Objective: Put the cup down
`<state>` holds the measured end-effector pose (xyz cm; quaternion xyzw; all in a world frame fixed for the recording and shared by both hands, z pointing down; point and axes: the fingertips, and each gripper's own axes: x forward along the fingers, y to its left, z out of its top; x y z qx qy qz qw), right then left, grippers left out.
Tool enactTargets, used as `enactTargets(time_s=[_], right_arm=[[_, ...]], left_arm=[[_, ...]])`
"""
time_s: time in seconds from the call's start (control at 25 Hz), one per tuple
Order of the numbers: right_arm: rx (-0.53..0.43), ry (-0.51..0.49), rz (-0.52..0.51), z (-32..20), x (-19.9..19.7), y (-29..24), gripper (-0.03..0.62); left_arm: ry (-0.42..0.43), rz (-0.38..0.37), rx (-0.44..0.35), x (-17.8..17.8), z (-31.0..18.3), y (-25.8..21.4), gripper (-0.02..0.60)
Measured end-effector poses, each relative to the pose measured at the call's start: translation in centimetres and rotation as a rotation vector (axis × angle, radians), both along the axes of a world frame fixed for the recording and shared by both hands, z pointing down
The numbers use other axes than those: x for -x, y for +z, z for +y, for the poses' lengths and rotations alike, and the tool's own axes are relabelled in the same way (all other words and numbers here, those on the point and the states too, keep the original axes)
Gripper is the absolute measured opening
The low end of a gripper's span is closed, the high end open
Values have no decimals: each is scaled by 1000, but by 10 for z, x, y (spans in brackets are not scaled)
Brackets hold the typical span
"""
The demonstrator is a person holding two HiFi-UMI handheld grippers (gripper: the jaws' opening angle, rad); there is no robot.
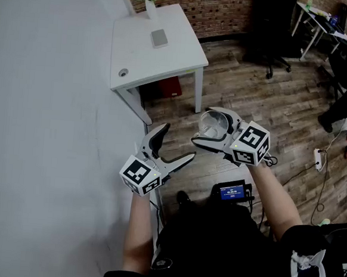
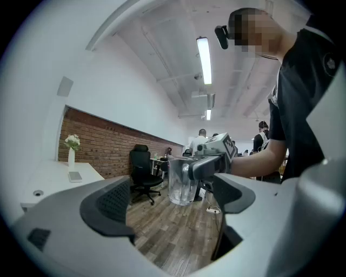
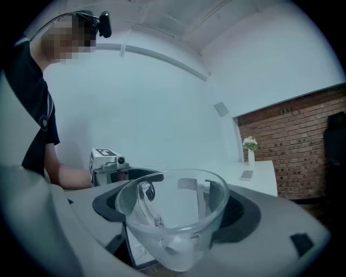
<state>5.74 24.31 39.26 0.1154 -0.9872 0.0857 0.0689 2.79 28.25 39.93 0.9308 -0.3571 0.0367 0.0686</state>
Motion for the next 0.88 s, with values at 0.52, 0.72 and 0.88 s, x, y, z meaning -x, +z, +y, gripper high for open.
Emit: enactTargets(time_s=[0.52, 0.72, 0.88], right_arm=[[30, 7, -18, -5, -6, -3, 451], [34, 8, -26, -6, -11, -5, 451], [40, 11, -27, -8, -13, -4, 451]], left_arm=[[0, -49, 16, -7, -5, 4, 483], [7, -77, 26, -11, -6, 6, 483], [14, -78, 29, -13, -7, 7, 483]])
